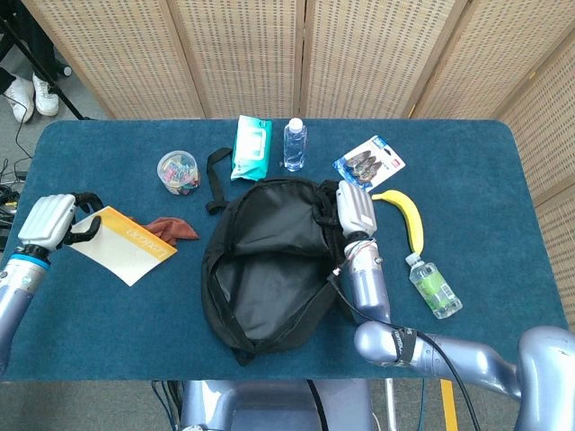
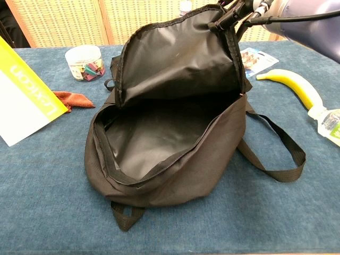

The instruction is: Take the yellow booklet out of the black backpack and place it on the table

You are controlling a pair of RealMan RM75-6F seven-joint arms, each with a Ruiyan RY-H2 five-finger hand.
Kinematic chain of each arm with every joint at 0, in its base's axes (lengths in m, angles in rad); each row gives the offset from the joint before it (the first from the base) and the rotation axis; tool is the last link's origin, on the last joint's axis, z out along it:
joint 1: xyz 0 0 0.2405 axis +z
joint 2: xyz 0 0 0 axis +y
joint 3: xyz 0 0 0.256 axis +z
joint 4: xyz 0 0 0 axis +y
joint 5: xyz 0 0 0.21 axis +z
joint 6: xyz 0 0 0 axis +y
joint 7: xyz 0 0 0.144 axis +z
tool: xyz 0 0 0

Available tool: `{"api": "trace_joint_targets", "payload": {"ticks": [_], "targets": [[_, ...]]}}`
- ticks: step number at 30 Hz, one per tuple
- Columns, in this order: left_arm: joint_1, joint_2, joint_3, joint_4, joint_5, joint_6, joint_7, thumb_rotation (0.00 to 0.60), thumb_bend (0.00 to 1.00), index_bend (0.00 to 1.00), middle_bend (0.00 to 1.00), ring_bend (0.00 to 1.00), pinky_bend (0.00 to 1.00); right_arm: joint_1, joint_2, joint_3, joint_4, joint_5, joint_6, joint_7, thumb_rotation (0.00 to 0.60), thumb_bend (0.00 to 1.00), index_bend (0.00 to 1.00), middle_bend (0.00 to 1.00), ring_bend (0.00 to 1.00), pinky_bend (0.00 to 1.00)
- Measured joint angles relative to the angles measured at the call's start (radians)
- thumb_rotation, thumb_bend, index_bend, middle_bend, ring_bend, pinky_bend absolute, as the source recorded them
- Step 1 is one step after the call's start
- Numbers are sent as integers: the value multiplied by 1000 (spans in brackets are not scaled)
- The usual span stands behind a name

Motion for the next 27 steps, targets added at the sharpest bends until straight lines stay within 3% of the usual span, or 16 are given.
{"api": "trace_joint_targets", "payload": {"ticks": [2, 6, 10, 12, 14, 16, 19, 22, 27], "targets": [[-5, -35, -22, 16, -29, -8, 8, 600, 108, 19, 0, 0, 108, -2, -2, -5, 2, -3, 2, -2, 600, 796, 711, 698, 546, 590], [0, -76, -47, 31, -37, 42, 5, 600, 101, 0, 0, 0, 17, -10, -1, -15, -5, -11, -6, 3, 600, 795, 711, 671, 531, 590], [19, -102, -70, 31, -25, 147, 28, 600, 100, 0, 0, 0, 0, -33, 19, -42, -37, -70, -44, 36, 600, 706, 596, 465, 347, 590], [31, -106, -82, 21, -15, 205, 46, 600, 100, 0, 0, 0, 0, -49, 40, -70, -58, -128, -68, 49, 600, 509, 481, 331, 227, 547], [47, -101, -95, -7, -4, 266, 77, 600, 100, 0, 0, 0, 0, -75, 79, -109, -89, -218, -110, 80, 600, 164, 344, 168, 64, 379], [64, -90, -105, -45, 6, 301, 100, 600, 100, 0, 0, 0, 0, -104, 134, -150, -121, -324, -170, 136, 600, 17, 263, 83, 2, 255], [93, -73, -109, -99, 22, 340, 129, 600, 100, 0, 0, 0, 0, -143, 214, -205, -149, -490, -244, 218, 600, 0, 227, 31, 0, 175], [123, -62, -99, -133, 35, 368, 166, 600, 106, 0, 0, 0, 0, -176, 284, -262, -154, -663, -280, 270, 600, 0, 211, 6, 0, 156], [185, -60, -64, -181, 58, 436, 204, 600, 123, 0, 0, 0, 0, -229, 383, -362, -104, -986, -252, 321, 600, 0, 211, 4, 0, 154]]}}
